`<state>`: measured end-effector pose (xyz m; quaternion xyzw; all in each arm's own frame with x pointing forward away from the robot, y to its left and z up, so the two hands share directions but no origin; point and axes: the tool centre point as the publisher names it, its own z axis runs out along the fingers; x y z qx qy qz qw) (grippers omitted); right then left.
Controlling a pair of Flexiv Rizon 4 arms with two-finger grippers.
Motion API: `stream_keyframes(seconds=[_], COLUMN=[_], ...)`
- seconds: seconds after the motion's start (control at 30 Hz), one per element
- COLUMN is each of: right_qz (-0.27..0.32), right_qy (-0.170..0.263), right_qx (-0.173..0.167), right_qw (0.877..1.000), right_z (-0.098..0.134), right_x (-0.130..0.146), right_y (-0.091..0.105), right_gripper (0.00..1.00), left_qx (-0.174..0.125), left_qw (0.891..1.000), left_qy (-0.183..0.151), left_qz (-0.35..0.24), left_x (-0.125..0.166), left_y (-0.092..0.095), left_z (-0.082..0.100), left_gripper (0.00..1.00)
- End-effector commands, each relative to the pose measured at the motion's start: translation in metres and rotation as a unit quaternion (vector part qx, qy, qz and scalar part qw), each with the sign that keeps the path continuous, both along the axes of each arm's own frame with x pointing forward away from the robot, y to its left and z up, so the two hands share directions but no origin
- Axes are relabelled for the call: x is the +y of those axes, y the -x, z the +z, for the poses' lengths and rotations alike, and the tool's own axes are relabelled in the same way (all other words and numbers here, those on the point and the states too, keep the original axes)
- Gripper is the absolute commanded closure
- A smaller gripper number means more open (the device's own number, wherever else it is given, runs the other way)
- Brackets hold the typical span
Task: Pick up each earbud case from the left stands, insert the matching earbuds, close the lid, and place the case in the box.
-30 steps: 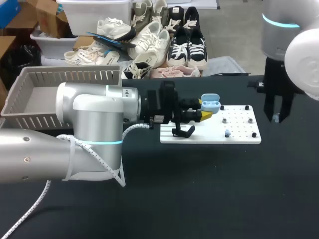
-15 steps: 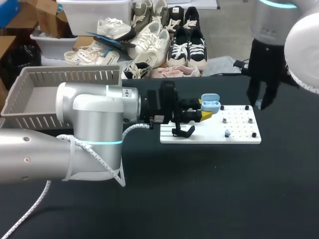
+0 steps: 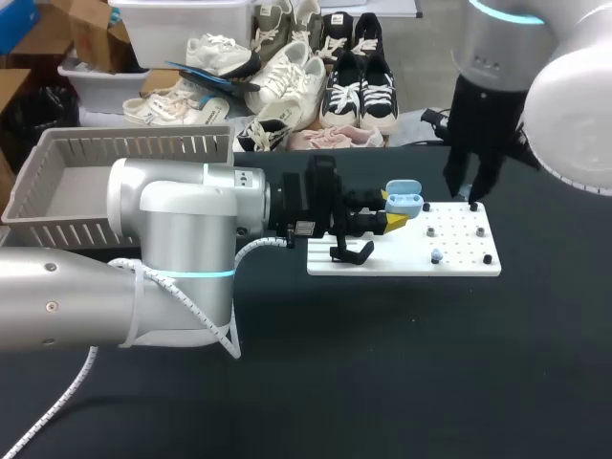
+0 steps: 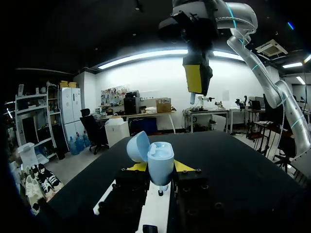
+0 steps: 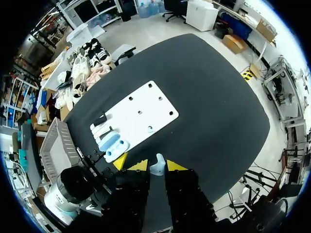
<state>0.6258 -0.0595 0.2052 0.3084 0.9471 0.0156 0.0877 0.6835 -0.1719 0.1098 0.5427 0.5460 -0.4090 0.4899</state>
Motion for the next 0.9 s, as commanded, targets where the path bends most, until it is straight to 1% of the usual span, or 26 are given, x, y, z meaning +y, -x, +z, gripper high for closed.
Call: stream_keyframes(seconds=[0.03,0.2,0.37,0.67,0.9], right_qz=[0.004,0.020,0.034,0.054,0.059], right_qy=[0.006,0.008,0.005,0.004,0.001], right_qx=[0.006,0.005,0.009,0.018,0.023], right_qw=[1.000,1.000,0.999,0.998,0.998], right_z=[0.000,-0.001,-0.008,-0.019,-0.025], right_x=[0.012,0.024,0.031,0.040,0.042], right_y=[-0.014,-0.026,-0.033,-0.041,-0.043], right_gripper=[1.00,1.00,1.00,1.00,1.00], left_qx=[-0.001,-0.001,-0.001,-0.001,-0.001], left_qw=[1.000,1.000,1.000,1.000,1.000], left_qy=[0.001,0.001,0.001,0.001,0.001], left_qz=[0.001,0.001,0.001,0.001,0.001], left_x=[0.000,0.000,0.000,0.000,0.000], left_y=[0.001,0.001,0.001,0.001,0.001], left_z=[-0.001,-0.001,-0.001,-0.001,-0.001], left_gripper=[1.00,1.00,1.00,1.00,1.00])
